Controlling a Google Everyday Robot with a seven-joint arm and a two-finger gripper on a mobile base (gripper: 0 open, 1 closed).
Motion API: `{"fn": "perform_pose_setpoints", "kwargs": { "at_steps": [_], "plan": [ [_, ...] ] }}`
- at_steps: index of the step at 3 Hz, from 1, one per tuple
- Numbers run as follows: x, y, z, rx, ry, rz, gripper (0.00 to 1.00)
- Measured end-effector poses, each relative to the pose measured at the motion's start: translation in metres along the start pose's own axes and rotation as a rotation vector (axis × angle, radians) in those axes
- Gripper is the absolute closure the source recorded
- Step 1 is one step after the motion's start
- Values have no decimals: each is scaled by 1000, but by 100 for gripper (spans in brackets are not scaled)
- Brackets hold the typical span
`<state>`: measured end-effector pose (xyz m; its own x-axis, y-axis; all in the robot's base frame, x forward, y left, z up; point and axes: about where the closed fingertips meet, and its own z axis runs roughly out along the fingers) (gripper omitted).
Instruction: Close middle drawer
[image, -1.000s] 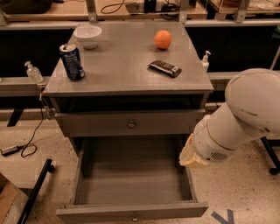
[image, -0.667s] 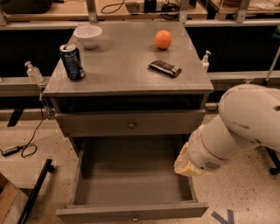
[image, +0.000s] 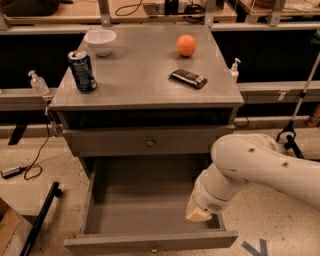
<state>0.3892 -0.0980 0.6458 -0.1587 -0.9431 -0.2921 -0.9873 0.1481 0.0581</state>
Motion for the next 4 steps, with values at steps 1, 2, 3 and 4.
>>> {"fn": "perform_pose_setpoints", "kwargs": {
  "at_steps": [1, 2, 3, 4],
  "plan": [
    [2, 0, 46, -77, 25, 7, 100],
    [3, 8, 48, -88, 19, 5, 100],
    [2, 19, 69, -112, -10, 12, 100],
    [0, 36, 116, -191, -30, 7, 100]
  ]
}}
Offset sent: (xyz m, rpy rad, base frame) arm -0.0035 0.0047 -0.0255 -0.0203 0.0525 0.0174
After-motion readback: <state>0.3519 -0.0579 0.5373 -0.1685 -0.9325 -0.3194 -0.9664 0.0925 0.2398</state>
